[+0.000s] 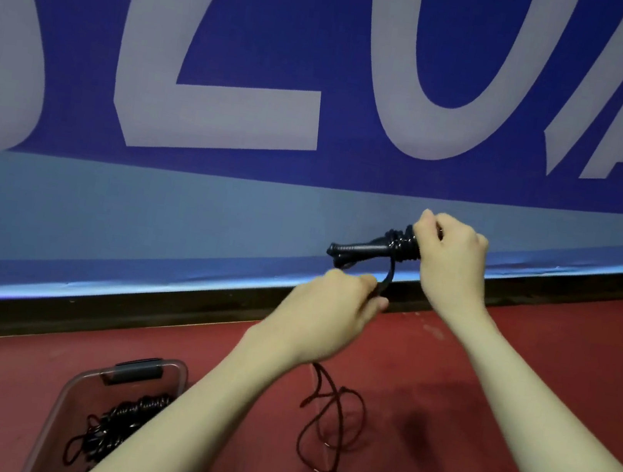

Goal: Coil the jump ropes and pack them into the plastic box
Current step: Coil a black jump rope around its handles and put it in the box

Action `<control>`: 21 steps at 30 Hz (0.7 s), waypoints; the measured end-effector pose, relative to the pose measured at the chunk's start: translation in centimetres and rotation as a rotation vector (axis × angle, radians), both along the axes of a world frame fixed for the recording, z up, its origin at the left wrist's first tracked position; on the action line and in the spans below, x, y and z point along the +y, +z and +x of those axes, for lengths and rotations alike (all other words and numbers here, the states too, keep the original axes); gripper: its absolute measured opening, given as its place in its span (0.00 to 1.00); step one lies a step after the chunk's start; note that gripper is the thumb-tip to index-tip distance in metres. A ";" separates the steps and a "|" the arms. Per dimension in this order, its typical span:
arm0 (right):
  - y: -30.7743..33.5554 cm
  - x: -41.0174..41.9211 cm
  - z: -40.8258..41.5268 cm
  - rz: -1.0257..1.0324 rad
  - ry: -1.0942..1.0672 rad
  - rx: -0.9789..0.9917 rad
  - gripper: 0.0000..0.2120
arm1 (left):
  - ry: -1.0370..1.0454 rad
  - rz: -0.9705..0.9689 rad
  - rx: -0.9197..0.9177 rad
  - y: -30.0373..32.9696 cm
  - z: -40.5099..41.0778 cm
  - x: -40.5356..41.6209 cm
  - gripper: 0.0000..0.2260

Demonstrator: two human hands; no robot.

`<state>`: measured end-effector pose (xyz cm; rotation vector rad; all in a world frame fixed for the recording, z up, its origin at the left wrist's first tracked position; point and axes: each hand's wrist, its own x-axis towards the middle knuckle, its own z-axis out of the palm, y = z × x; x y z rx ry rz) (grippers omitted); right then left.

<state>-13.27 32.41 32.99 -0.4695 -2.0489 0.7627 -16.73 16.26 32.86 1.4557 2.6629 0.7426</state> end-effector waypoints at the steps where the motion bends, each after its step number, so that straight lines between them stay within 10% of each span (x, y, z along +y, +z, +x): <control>1: -0.2 0.3 -0.1 0.047 0.005 -0.059 0.24 | 0.019 0.003 0.062 0.4 -0.5 -0.2 0.12; 9: 0.1 -0.4 -0.2 -0.046 0.413 -0.276 0.22 | 0.037 0.252 0.027 1.2 -4.0 -2.6 0.18; 14: 0.1 -1.9 -0.2 -0.301 0.594 -0.274 0.19 | -0.151 0.384 -0.561 -0.3 -4.9 -3.2 0.16; 21: 0.3 -2.4 -0.4 -0.646 0.677 -0.165 0.18 | -0.213 0.464 -0.679 -0.9 -4.9 -2.2 0.23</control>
